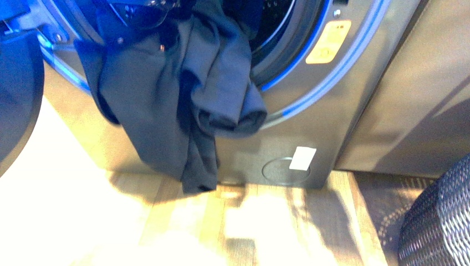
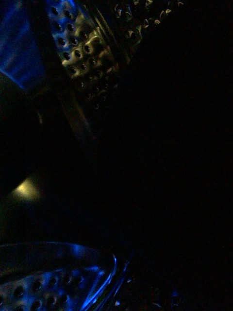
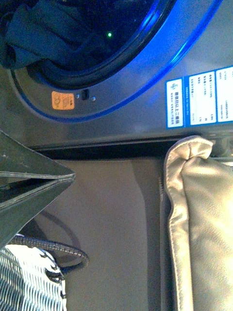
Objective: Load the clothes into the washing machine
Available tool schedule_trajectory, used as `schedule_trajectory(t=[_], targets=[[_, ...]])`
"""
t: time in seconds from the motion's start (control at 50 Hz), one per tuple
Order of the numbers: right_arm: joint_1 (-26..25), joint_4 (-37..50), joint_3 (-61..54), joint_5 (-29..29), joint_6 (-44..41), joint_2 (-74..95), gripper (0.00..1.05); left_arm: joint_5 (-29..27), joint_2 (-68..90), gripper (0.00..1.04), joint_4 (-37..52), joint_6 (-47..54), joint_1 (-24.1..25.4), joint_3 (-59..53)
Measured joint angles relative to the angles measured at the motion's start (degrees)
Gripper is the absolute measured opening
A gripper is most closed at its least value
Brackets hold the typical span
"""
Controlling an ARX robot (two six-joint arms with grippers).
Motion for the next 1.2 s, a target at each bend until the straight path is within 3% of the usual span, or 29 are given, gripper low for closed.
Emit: schedule_trajectory(t=[0.18,0.26,0.36,0.759,1.039,1.199], targets=[[-2.95,2.12,-6.84,-2.93,-0.02,-4.61,0.02,-0.13,4.37,0.07,-2.95,-0.04,0.00,7.56],[-7.08,2.34,-9.14,-8.41,-0.04,-6.54,0.02,-0.22,4.96,0.07,-2.95,-0.22,0.00,9.25],[-9.20,2.71,-11.19,-8.83,-0.02,-8.31,0.02,-0.48,4.98,0.07,-2.95,-0.22,0.15,10.86],[-9.46,2.08,-17.68,-9.11,-0.02,-15.69,0.02,-3.37,5.88,0.07,-0.22,0.44,2.43,11.98],[-9.46,0.42,-19.50,-9.14,-0.02,-19.15,0.02,0.50,5.88,0.07,-2.38,0.04,1.62,12.22],[-9.46,-7.69,-20.31,-9.16,-0.04,-27.23,0.02,1.90,5.88,0.30,-4.26,0.00,1.29,12.41]])
